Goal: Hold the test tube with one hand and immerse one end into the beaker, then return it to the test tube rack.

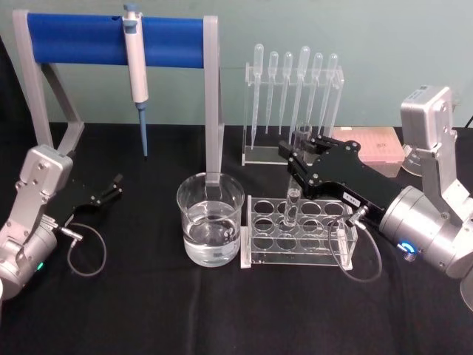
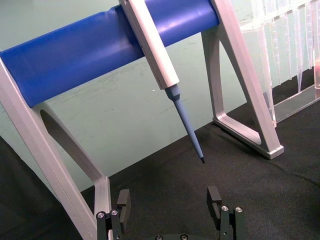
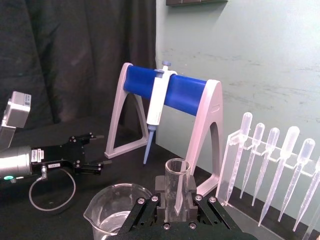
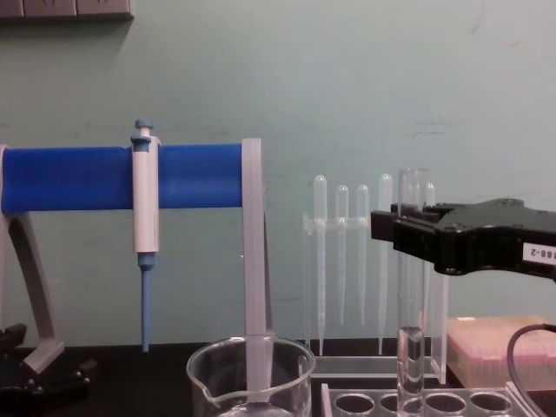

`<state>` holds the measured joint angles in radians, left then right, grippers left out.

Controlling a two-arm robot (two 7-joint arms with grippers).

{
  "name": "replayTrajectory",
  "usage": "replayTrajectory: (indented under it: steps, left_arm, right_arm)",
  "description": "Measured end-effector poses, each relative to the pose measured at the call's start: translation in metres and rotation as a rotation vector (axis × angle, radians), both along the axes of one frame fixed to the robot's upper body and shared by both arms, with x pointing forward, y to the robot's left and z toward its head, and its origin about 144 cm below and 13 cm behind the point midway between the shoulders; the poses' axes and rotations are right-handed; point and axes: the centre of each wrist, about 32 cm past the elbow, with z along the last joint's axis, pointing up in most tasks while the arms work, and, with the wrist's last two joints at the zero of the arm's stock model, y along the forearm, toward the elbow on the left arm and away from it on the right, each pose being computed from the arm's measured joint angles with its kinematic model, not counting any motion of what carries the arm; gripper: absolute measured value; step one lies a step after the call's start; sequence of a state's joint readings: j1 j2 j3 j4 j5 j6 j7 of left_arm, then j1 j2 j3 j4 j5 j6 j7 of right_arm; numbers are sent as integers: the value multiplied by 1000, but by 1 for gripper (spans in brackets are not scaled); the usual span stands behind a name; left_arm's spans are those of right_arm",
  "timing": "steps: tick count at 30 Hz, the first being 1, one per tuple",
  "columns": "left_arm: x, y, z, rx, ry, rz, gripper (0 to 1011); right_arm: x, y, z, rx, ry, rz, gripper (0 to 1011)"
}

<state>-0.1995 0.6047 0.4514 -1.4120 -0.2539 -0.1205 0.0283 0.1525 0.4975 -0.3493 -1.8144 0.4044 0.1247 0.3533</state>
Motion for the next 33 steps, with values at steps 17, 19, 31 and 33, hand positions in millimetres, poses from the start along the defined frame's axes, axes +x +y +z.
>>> replayTrajectory:
  steps: [17, 19, 31, 33]
  left_arm:
    - [0, 0, 0, 0, 0, 0, 1000]
    - [0, 0, 0, 0, 0, 0, 1000]
    - [0, 0, 0, 0, 0, 0, 1000]
    - [0, 0, 0, 0, 0, 0, 1000]
  right_arm:
    - [9, 4, -19, -27, 26, 9, 226]
    - [10, 5, -20, -33, 30, 10, 226]
    - [18, 10, -28, -93, 54, 21, 226]
    - [18, 11, -29, -101, 59, 24, 225]
